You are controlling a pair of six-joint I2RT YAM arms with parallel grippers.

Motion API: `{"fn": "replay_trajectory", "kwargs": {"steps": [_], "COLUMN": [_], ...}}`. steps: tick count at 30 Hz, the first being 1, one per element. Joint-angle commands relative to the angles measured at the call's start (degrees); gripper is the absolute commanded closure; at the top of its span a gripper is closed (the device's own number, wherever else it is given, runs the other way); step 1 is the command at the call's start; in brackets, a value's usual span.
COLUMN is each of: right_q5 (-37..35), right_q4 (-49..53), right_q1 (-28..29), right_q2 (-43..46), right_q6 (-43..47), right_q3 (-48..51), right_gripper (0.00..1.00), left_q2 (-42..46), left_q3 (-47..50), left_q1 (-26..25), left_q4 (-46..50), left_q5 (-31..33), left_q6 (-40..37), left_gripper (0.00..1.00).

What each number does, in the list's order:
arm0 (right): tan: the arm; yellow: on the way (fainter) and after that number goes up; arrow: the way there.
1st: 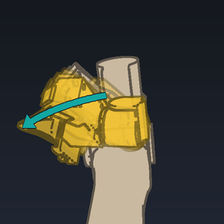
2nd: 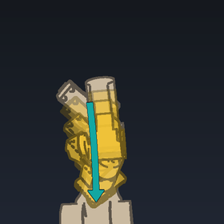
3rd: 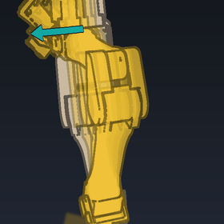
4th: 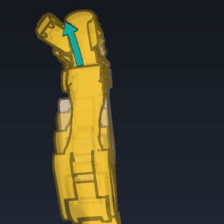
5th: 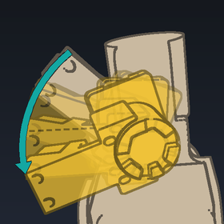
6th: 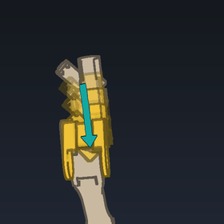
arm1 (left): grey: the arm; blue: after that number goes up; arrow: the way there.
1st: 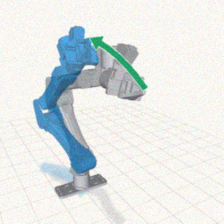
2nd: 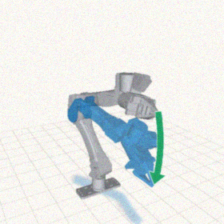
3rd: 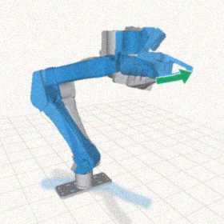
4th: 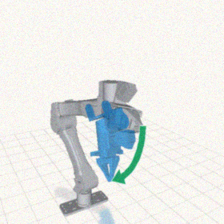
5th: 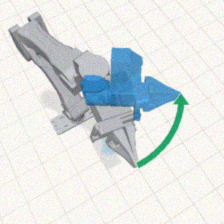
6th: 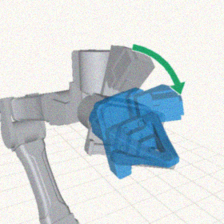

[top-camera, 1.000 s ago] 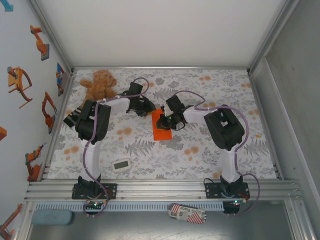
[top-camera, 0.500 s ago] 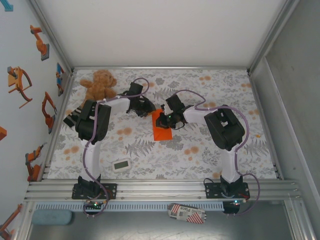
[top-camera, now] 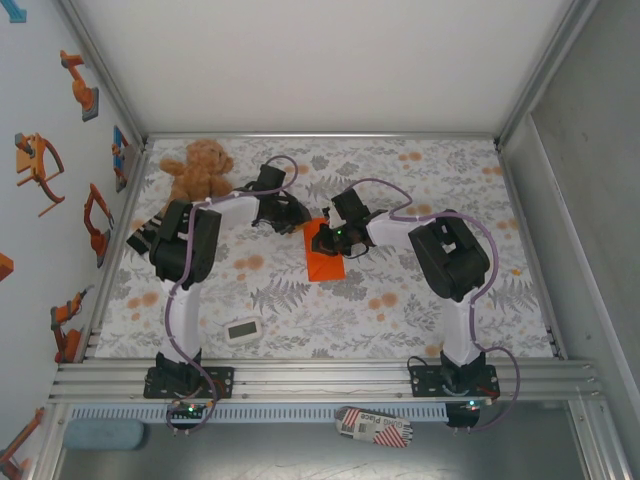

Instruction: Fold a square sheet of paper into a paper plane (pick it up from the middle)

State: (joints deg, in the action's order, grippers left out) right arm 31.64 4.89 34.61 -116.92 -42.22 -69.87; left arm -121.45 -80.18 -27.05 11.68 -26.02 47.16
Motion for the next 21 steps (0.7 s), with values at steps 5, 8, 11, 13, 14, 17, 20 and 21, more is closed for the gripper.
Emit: {"fn": "replay_trajectory", "kwargs": {"steps": [5, 8, 11, 13, 14, 17, 20, 21], "right_q5": [-0.61, -0.44, -0.18, -0.09, -0.16, -0.17, -0.09, -0.09], "right_q4": [0.12, -0.23, -0.4, -0.4, -0.37, -0.23, -0.34, -0.32], "right_q1": [0.11, 0.17, 0.11, 0.11, 0.17, 0.11, 0.11, 0.15], "right_q2": [2.22, 2.57, 3.08, 3.35, 3.41, 3.37, 3.2, 3.11], "right_q6": [-0.56, -0.76, -1.02, -1.03, -1.03, -1.03, -1.11, -1.12], "right_q3": [0.18, 0.54, 0.79, 0.88, 0.88, 0.91, 0.96, 0.85], "right_gripper": [0.96, 0.96, 0.96, 0.96, 0.96, 0.96, 0.96, 0.96], "left_q2": [13.61, 18.47, 22.31, 23.84, 24.25, 24.46, 23.52, 23.32], "left_q3": [7.16, 14.0, 19.61, 21.95, 22.61, 24.44, 25.25, 25.47], "left_q1": [0.15, -0.25, -2.17, -4.11, -4.86, -6.77, -8.17, -8.48], "left_q4": [-1.24, -2.13, -2.36, -2.0, -1.65, -1.26, -1.57, -1.86], "left_q5": [1.99, 3.29, 3.61, 3.9, 4.17, 4.47, 4.02, 3.88], "left_q6": [2.35, 3.37, 4.14, 4.34, 4.46, 4.96, 5.01, 5.21], "left_gripper": [0.66, 0.65, 0.64, 0.64, 0.65, 0.7, 0.73, 0.73]}}
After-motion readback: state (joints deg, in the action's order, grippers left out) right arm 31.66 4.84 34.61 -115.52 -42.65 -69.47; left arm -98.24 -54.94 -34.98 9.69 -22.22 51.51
